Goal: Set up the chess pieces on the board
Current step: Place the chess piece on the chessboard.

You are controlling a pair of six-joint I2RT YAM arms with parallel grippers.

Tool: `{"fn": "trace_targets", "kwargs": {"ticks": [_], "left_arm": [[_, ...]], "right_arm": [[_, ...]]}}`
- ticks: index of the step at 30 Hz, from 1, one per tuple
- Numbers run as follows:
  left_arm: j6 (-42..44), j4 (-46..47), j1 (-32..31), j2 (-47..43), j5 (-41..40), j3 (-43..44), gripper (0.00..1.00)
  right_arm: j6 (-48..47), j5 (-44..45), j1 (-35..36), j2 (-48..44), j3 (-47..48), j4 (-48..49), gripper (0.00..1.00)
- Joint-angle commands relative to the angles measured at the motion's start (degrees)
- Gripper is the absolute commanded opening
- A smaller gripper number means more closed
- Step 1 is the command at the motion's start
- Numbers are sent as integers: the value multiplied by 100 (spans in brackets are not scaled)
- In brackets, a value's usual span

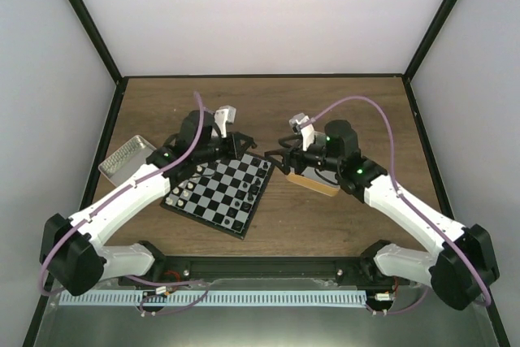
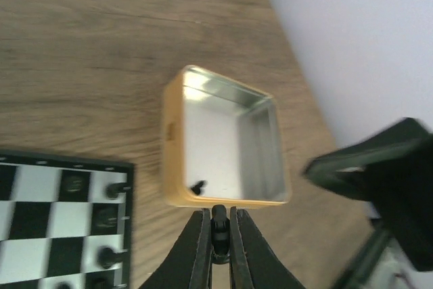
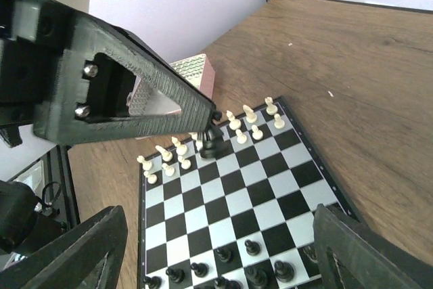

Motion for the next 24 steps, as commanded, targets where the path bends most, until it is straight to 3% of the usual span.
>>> {"fn": "trace_targets", "kwargs": {"ticks": [1, 7, 14, 24], "left_arm": [[907, -793, -32, -123, -1046, -15, 4], [881, -1050, -597, -554, -1544, -681, 4], [248, -1308, -1920, -1106, -3406, -1530, 4], [-35, -482, -3109, -949, -3832, -2416, 4]], "right_arm": [[243, 608, -19, -413, -220, -225, 77], [640, 1454, -35, -491, -369, -89, 79], [811, 1740, -73, -270, -370, -42, 80], [901, 1985, -150, -223, -405, -142, 81]]}}
